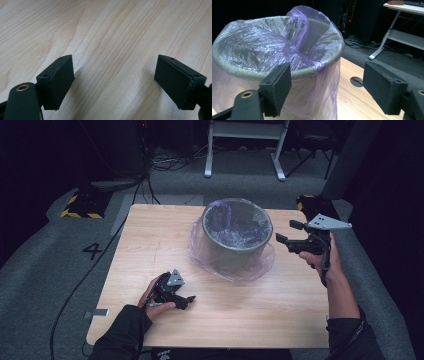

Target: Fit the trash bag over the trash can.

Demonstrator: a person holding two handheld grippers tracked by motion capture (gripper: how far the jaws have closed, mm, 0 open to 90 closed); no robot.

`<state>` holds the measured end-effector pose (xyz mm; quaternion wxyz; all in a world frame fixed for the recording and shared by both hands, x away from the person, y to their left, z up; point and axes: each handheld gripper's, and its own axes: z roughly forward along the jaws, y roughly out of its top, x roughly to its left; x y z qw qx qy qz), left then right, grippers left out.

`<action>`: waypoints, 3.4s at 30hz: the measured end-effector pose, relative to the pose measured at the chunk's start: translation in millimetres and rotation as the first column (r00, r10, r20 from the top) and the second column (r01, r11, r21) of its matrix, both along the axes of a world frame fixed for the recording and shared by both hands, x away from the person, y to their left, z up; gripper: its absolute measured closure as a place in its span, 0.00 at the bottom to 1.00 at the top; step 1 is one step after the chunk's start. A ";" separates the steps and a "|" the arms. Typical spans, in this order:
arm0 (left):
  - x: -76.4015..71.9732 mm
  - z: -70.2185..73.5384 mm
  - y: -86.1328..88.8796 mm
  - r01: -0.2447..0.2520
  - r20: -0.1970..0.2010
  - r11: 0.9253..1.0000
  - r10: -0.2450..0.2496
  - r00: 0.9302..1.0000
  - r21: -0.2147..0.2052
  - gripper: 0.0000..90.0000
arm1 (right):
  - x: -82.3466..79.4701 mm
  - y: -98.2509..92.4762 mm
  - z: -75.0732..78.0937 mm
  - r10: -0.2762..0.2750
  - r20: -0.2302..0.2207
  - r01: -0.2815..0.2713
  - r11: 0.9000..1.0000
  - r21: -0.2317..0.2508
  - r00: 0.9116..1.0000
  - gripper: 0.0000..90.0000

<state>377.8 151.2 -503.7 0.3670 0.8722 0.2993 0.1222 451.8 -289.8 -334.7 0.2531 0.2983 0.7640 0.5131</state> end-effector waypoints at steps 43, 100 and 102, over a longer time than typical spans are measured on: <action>-12.0 -0.1 3.9 -0.019 0.002 1.000 0.019 1.000 0.002 0.18 | 17.4 60.4 21.6 0.060 0.014 -0.059 0.995 -0.083 0.998 0.26; -12.2 -0.2 3.9 -0.020 0.003 1.000 0.020 1.000 0.001 0.18 | 74.8 116.1 10.9 0.117 -0.191 -0.164 0.953 -0.254 0.975 0.27; -12.2 -0.2 3.9 -0.020 0.003 1.000 0.020 1.000 0.001 0.18 | 76.0 117.2 9.7 0.121 -0.216 -0.180 0.944 -0.277 0.969 0.27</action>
